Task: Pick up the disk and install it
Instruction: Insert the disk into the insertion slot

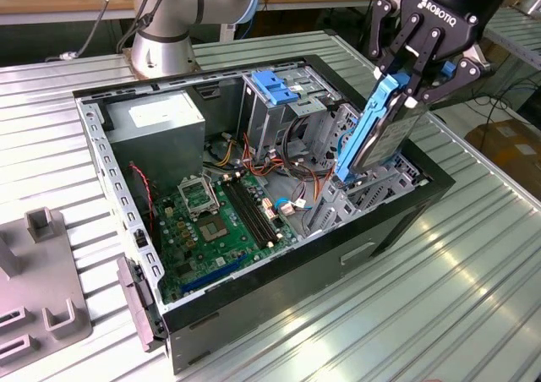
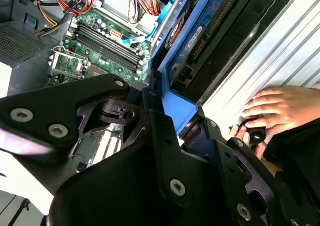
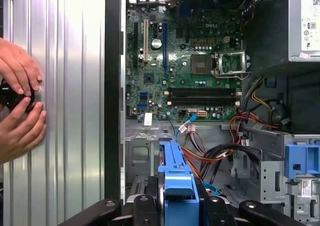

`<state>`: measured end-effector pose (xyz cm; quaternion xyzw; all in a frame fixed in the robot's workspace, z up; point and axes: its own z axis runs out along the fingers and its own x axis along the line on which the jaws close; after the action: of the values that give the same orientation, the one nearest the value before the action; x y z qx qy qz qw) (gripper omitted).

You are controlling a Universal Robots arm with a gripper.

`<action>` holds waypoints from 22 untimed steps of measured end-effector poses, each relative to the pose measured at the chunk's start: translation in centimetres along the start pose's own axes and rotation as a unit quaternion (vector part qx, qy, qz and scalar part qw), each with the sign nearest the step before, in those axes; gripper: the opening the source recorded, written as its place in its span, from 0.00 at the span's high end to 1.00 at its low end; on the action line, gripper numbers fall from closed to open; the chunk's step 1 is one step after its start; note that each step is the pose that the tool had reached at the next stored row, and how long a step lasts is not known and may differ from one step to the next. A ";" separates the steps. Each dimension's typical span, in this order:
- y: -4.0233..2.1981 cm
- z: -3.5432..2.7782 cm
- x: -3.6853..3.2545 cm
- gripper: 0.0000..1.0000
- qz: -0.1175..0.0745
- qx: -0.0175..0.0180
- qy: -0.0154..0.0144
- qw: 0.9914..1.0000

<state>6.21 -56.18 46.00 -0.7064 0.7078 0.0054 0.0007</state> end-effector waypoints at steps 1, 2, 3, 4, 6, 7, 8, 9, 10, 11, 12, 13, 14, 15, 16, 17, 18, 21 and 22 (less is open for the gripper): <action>-0.01 0.12 0.00 0.63 0.000 0.000 0.001 1.000; -0.02 0.19 0.00 0.63 0.000 0.000 0.002 1.000; -0.04 0.26 -0.01 0.63 0.000 0.000 0.002 1.000; -0.07 0.36 0.00 0.63 0.000 0.000 0.002 1.000; -0.22 0.53 -0.01 0.63 0.000 0.000 0.004 1.000; -0.28 0.59 -0.01 0.63 0.000 0.000 0.004 1.000; -0.31 0.64 -0.01 0.63 0.000 0.000 0.005 1.000; -0.31 0.68 0.00 0.63 0.000 0.000 0.005 1.000; -0.32 0.74 0.01 0.63 0.000 0.000 0.006 1.000; -0.32 0.77 0.00 0.63 0.000 0.000 0.007 1.000; -0.32 0.82 0.00 0.63 0.000 0.000 0.007 1.000; -0.32 0.87 0.00 0.63 0.000 0.000 0.007 1.000; -0.32 0.92 0.00 0.63 0.000 0.000 0.007 1.000; -0.32 0.95 0.00 0.63 0.000 0.000 0.007 1.000; -0.32 0.99 0.00 0.63 0.000 0.000 0.007 1.000; -0.33 1.02 0.00 0.63 0.000 0.000 0.007 1.000; -0.33 1.04 0.00 0.63 0.000 0.000 0.007 1.000; -0.33 1.14 0.00 0.63 0.000 0.000 0.007 1.000; -0.32 1.18 0.00 0.63 0.000 0.000 0.007 1.000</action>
<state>6.53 -56.18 44.82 -0.7063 0.7079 0.0005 -0.0043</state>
